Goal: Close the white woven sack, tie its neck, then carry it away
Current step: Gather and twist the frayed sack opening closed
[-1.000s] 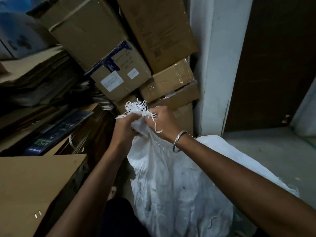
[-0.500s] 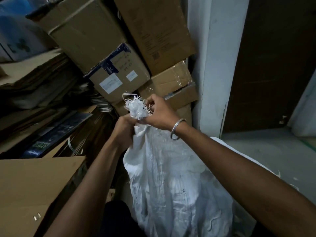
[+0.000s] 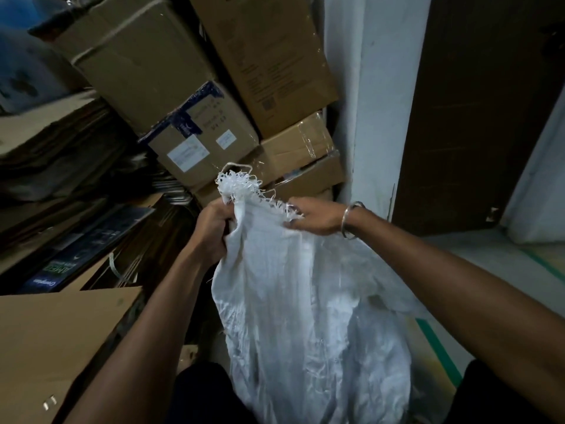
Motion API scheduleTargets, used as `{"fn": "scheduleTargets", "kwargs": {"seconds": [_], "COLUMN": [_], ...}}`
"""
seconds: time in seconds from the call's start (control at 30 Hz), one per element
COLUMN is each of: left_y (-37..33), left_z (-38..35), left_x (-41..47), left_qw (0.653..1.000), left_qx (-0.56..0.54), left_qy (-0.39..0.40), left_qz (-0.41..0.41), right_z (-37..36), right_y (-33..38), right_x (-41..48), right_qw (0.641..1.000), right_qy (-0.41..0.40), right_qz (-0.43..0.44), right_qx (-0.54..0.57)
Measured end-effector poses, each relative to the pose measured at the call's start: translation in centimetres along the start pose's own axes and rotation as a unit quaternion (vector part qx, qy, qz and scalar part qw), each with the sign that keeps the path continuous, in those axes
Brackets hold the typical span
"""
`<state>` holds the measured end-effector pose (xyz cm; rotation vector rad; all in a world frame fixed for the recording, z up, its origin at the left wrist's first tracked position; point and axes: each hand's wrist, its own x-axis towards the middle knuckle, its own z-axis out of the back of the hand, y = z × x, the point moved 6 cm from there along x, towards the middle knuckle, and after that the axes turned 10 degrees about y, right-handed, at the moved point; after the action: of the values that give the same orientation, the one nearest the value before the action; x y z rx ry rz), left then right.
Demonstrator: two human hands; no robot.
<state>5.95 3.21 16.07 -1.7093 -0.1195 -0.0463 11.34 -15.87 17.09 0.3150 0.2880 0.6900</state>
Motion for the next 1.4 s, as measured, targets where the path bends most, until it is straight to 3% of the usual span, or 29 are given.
{"fn": "scheduleTargets", "kwargs": {"seconds": [0.07, 0.13, 0.2, 0.27, 0.37, 0.5, 0.6, 0.67, 0.8, 0.93, 1.03, 1.07, 1.17, 1.3, 1.4], "left_y": [0.3, 0.7, 1.1, 1.5, 1.5, 1.1, 1.2, 1.1, 0.9, -0.3, -0.7, -0.6, 0.1, 1.0, 3.1], "left_z": [1.8, 3.5, 4.5, 4.9, 4.0, 3.0, 2.5, 2.4, 2.7, 1.6, -0.6, -1.0, -0.9, -1.6, -4.0], "left_x": [-0.3, -0.7, -1.0, -0.8, -0.5, -0.9, -0.9, -1.0, -0.8, -0.4, -0.2, -0.2, 0.7, 1.5, 0.5], "left_qw": [1.000, 0.998, 0.997, 0.996, 0.997, 0.999, 0.999, 0.998, 0.998, 0.988, 0.960, 0.955, 0.950, 0.907, 0.909], "left_qx": [-0.008, -0.020, -0.023, -0.023, -0.039, -0.018, -0.006, -0.010, 0.016, 0.099, 0.208, 0.232, 0.283, 0.385, 0.339], "left_qy": [-0.026, -0.051, -0.069, -0.088, -0.063, -0.035, 0.006, 0.025, 0.043, 0.104, 0.181, 0.173, 0.046, -0.147, -0.232], "left_qz": [-0.004, -0.009, -0.013, -0.010, -0.010, -0.030, -0.048, -0.050, -0.041, -0.051, -0.055, -0.067, -0.125, -0.086, -0.074], "right_z": [-0.9, -2.7, -6.4, -10.0, -11.5, -10.3, -6.8, -5.1, -4.3, -0.1, 0.6, 0.4, -0.8, -0.9, -2.1], "right_y": [0.8, 1.8, 3.4, 4.3, 4.4, 2.2, -1.0, -2.7, -2.0, -3.3, -4.4, -4.6, -4.5, -4.0, -2.0], "right_x": [-1.5, -4.4, -7.2, -8.0, -6.7, -4.5, -3.4, -2.9, -1.8, -2.0, -2.0, -1.9, -2.0, -2.3, -2.9], "right_qw": [0.995, 0.957, 0.919, 0.911, 0.932, 0.967, 0.939, 0.933, 0.974, 0.961, 0.970, 0.973, 0.980, 0.975, 0.965], "right_qy": [-0.082, -0.241, -0.325, -0.322, -0.274, -0.249, -0.319, -0.325, -0.216, -0.258, -0.227, -0.214, -0.178, -0.198, -0.247], "right_qz": [0.057, 0.148, 0.193, 0.216, 0.194, 0.045, -0.098, -0.141, -0.009, -0.025, -0.066, -0.067, -0.072, -0.047, -0.012], "right_qx": [-0.025, -0.070, -0.115, -0.142, -0.135, -0.021, -0.078, -0.053, 0.075, 0.093, 0.060, 0.048, 0.048, 0.086, 0.090]}}
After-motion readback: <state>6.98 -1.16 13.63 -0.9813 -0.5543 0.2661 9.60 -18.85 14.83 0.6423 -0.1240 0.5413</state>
